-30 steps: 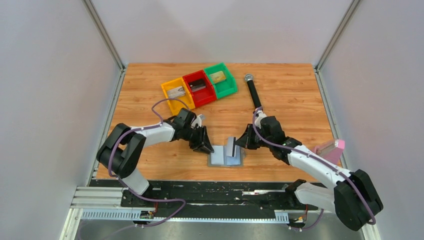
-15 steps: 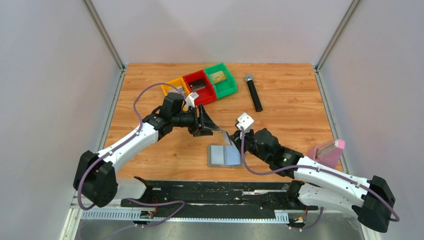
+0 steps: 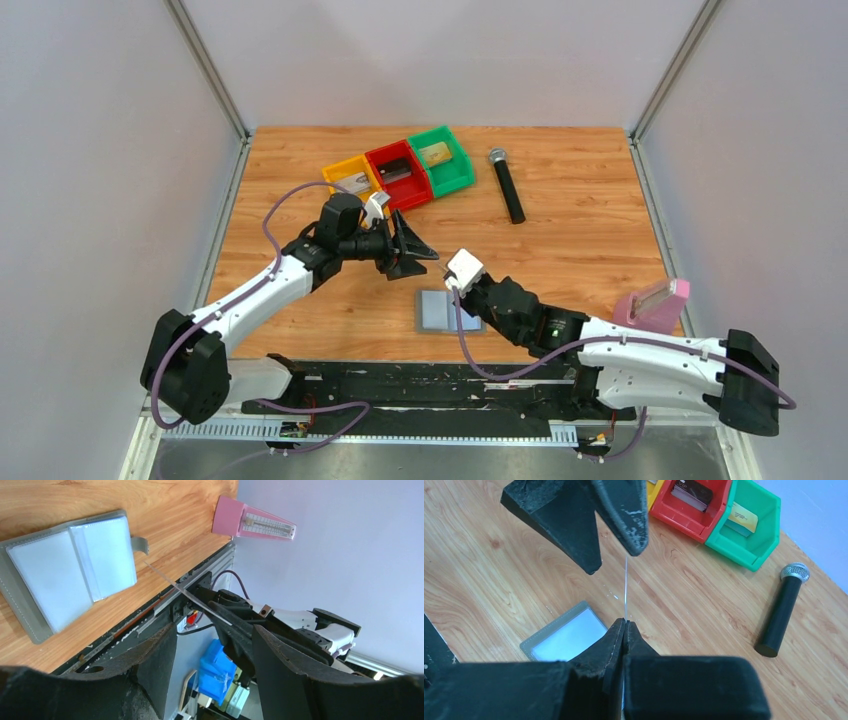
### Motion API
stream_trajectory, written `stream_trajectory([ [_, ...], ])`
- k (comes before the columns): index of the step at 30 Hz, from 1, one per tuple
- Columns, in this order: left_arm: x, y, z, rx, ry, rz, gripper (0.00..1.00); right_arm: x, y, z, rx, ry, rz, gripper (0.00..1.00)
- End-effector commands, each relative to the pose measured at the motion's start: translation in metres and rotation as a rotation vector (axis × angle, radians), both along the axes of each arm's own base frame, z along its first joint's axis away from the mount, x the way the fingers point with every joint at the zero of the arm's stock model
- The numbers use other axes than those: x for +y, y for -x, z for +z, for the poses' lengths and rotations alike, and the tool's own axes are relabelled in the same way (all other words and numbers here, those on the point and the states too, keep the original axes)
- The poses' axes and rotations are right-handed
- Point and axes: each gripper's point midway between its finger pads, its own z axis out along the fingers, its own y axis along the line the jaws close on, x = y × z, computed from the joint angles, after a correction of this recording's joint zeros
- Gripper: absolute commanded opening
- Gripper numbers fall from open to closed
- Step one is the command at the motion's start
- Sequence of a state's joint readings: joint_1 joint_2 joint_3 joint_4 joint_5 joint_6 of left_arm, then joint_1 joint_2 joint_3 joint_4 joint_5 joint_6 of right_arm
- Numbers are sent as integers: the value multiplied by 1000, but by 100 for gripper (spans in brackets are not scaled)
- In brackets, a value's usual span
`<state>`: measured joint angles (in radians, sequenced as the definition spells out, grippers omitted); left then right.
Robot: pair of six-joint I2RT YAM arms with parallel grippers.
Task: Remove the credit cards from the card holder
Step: Place the credit card in the storage box.
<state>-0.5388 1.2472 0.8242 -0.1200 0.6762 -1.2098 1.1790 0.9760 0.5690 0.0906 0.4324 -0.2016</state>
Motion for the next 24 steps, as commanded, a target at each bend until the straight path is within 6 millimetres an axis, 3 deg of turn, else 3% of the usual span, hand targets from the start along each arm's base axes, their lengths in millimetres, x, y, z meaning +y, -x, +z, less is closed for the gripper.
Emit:
stream_trajectory([
  [1,-2,-1,17,-34,59,4,64,11,-6,24,-76,-11,-19,0],
  [12,-1,0,-3,12,22,1,51,34,1,12,-95,43,-3,0],
  [24,8,2,-34,41,-92,2,52,34,0,4,-97,60,-17,0],
])
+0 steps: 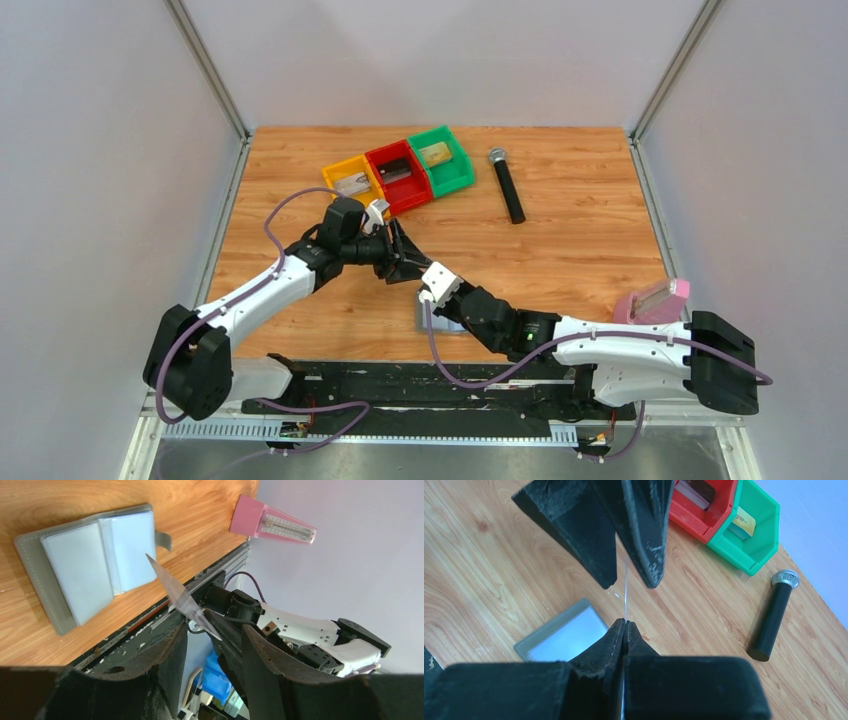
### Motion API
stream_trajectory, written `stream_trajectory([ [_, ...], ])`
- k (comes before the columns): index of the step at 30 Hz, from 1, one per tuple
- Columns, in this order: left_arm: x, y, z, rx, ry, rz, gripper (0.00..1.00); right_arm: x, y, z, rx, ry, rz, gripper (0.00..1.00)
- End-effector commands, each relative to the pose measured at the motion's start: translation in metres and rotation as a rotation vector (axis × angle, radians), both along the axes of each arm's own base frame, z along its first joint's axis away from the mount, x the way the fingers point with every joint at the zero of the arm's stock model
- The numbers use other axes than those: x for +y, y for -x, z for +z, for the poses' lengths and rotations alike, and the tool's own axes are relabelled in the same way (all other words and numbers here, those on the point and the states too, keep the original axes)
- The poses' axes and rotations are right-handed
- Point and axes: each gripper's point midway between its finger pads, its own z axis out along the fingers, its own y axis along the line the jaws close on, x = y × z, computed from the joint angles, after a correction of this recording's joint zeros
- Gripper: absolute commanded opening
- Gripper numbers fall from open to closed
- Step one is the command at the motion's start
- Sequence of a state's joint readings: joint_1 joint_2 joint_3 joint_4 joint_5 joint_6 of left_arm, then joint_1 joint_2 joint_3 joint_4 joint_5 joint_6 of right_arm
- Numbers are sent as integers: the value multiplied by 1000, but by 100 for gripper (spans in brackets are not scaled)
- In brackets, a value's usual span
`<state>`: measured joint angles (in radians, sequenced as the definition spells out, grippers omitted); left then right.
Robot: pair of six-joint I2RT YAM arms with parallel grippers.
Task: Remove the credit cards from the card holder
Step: Place the credit card in the storage box.
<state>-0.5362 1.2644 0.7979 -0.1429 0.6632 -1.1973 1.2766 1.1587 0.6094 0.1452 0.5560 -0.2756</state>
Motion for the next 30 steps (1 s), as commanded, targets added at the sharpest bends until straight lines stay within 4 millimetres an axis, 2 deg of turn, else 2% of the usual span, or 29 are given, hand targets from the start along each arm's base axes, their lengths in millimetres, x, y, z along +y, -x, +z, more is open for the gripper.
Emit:
stream_trajectory([
  [1,5,-1,-16,-4,-58,-5,52,10,-4,28,-45,-89,-11,0],
  [8,5,-3,-21,-8,-74,3,51,12,-1,24,-28,-89,6,0],
  [10,3,-4,-20,-10,-58,-1,43,13,1,21,-18,-90,20,0],
  [12,1,-4,-19,-10,-40,-7,31,15,3,17,-5,-83,31,0],
  [13,-1,-4,-17,-16,-27,-13,21,15,4,15,2,-83,32,1],
  [15,-3,-5,-13,-35,-7,-25,9,14,5,10,12,-78,34,6],
  [17,-4,-5,-9,-65,14,-40,1,13,6,9,27,-89,27,11],
  [21,-5,-7,-6,-172,13,-79,0,5,5,19,130,-206,-4,29],
  [24,0,-8,-11,-253,-26,-130,0,-6,6,42,235,-368,-3,37],
  [27,2,-9,-10,-306,-10,-141,0,-22,2,65,324,-511,-6,42],
  [30,3,-7,-7,-357,12,-163,0,-37,-4,68,457,-585,-40,42],
])
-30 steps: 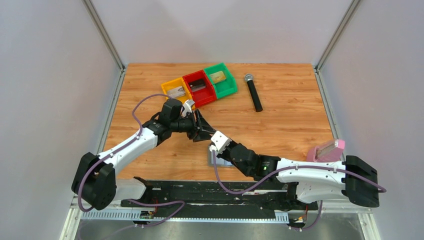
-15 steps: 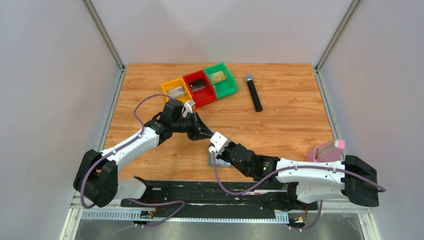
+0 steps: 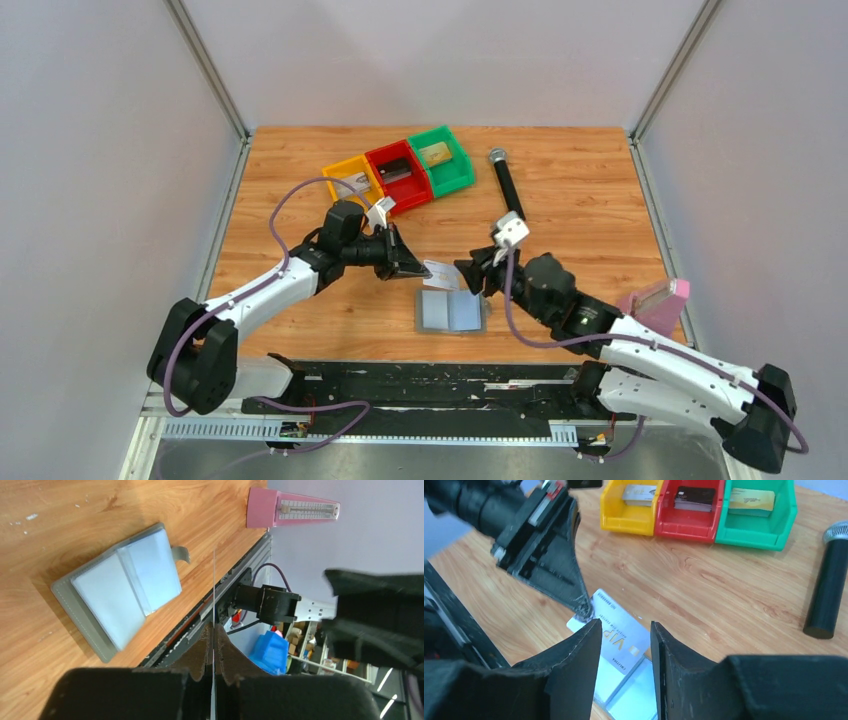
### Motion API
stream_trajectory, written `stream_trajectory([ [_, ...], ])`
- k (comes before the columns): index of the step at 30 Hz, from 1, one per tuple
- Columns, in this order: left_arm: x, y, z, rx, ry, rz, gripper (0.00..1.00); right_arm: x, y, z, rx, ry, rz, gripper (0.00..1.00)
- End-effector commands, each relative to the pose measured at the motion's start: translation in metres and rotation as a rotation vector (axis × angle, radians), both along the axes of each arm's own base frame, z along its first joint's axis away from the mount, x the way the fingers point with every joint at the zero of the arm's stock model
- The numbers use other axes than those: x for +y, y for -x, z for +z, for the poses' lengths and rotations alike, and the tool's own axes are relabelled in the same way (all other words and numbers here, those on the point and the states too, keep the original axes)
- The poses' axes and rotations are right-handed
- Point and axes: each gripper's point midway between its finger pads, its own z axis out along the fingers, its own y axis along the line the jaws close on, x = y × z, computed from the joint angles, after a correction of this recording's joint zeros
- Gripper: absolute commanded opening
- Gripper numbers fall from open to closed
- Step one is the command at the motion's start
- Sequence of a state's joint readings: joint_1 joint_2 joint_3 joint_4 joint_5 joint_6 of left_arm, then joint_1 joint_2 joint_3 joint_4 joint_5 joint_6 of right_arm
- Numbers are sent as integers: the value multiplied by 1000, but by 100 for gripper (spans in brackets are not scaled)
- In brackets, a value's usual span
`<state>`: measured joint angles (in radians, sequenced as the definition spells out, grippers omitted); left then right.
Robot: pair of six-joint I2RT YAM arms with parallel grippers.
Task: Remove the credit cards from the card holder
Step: Place the credit card in the storage box.
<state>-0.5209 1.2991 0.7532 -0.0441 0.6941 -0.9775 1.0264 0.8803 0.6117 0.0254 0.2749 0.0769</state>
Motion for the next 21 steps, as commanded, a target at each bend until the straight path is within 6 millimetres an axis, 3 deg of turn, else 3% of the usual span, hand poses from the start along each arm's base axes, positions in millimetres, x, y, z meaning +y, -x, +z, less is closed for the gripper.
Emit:
stream_trajectory([
  [1,0,-2,13,-171,44,-72,0,-3,9,12,240,-180,61,42],
  [11,1,6,26,-247,57,-128,0,6,11,9,383,-222,176,46],
  [16,4,25,22,-227,33,-258,0,13,18,15,327,-129,384,57],
  [21,3,46,32,-218,98,-380,0,23,9,10,350,-66,517,58],
])
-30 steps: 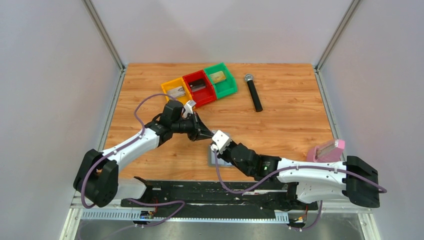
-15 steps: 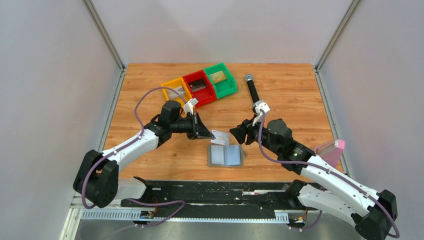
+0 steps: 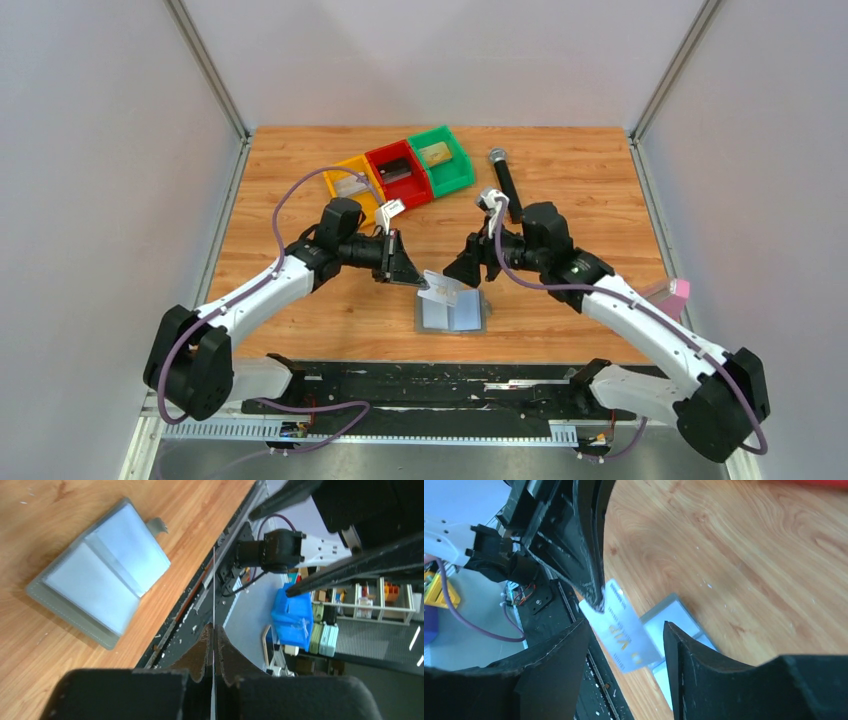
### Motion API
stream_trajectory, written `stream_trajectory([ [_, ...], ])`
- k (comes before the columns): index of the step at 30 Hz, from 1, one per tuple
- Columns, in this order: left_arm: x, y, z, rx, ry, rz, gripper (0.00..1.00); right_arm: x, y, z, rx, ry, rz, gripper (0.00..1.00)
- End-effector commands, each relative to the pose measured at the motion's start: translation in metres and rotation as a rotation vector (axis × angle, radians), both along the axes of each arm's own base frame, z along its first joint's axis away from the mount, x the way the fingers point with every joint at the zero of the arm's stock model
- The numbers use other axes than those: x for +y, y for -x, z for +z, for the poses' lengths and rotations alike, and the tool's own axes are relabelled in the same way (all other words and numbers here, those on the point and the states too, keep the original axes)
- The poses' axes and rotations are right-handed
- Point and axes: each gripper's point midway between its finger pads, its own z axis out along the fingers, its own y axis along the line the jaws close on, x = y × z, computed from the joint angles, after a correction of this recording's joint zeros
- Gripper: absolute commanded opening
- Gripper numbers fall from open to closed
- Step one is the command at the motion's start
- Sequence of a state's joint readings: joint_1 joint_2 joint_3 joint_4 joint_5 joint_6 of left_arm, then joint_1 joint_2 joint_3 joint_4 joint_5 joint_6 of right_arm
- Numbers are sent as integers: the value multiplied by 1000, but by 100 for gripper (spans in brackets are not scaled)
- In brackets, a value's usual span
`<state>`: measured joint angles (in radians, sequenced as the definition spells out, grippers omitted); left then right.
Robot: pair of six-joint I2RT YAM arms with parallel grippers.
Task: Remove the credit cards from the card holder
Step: Place the credit card in the storage box.
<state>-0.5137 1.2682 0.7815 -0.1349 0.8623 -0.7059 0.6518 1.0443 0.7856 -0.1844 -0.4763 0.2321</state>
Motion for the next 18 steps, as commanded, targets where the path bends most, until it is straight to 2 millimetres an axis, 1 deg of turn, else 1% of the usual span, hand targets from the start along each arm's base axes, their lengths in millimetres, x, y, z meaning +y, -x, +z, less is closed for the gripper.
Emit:
stream_trajectory([
  [1,-1,19,20,-39,70,-152,0,19,8,17,-61,-27,250,58],
  [4,-1,24,21,-39,71,-181,0,32,11,14,-18,-39,359,55],
  [7,-1,26,22,-42,77,-196,0,42,11,10,36,-49,424,49],
  [12,-1,28,22,-50,75,-210,0,47,18,4,86,-66,497,43],
  [18,-2,27,21,-49,75,-211,0,52,26,-1,132,-81,552,40],
])
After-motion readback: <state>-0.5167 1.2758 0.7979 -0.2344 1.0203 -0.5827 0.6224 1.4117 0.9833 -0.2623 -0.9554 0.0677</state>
